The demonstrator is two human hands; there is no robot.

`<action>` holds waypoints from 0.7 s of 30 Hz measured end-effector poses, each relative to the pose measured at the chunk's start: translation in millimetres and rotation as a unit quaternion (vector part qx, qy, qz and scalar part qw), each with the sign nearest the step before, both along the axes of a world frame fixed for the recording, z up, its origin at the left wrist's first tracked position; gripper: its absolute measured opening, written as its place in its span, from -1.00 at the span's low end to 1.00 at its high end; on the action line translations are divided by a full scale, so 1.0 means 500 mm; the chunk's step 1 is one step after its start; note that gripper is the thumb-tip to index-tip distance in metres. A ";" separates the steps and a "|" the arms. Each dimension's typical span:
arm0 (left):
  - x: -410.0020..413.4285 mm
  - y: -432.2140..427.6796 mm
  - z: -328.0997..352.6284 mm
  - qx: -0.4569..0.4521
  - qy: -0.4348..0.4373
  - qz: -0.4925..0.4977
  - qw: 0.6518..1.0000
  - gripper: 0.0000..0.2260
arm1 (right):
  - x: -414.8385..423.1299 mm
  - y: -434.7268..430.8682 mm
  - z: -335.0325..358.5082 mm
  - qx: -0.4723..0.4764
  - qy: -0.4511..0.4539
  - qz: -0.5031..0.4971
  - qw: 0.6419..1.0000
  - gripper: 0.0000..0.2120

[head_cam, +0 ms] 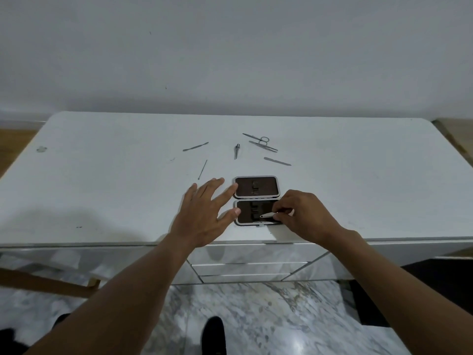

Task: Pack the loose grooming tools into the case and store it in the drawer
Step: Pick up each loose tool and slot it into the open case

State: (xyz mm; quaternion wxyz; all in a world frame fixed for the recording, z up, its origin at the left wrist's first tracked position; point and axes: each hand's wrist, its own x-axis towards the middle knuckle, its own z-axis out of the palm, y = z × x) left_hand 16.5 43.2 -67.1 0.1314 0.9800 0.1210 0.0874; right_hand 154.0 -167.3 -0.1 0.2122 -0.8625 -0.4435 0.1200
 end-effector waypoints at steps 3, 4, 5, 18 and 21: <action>-0.001 0.000 -0.001 0.002 0.001 0.002 1.000 -0.44 | -0.003 0.004 -0.003 -0.002 -0.001 0.010 1.000 -0.90; -0.002 0.000 -0.001 0.002 0.001 0.002 1.000 -0.44 | -0.003 0.004 -0.003 0.000 0.001 0.010 1.000 -0.90; -0.002 0.000 -0.001 0.001 0.000 0.002 1.000 -0.44 | -0.003 0.003 -0.002 0.002 0.001 0.009 1.000 -0.90; 0.000 -0.002 -0.001 0.002 0.003 0.009 1.000 -0.44 | -0.016 0.014 0.006 -0.001 0.024 0.011 1.000 -0.86; 0.000 -0.003 0.000 0.002 0.004 0.010 1.000 -0.44 | -0.016 0.019 0.009 -0.002 0.047 -0.012 0.999 -0.86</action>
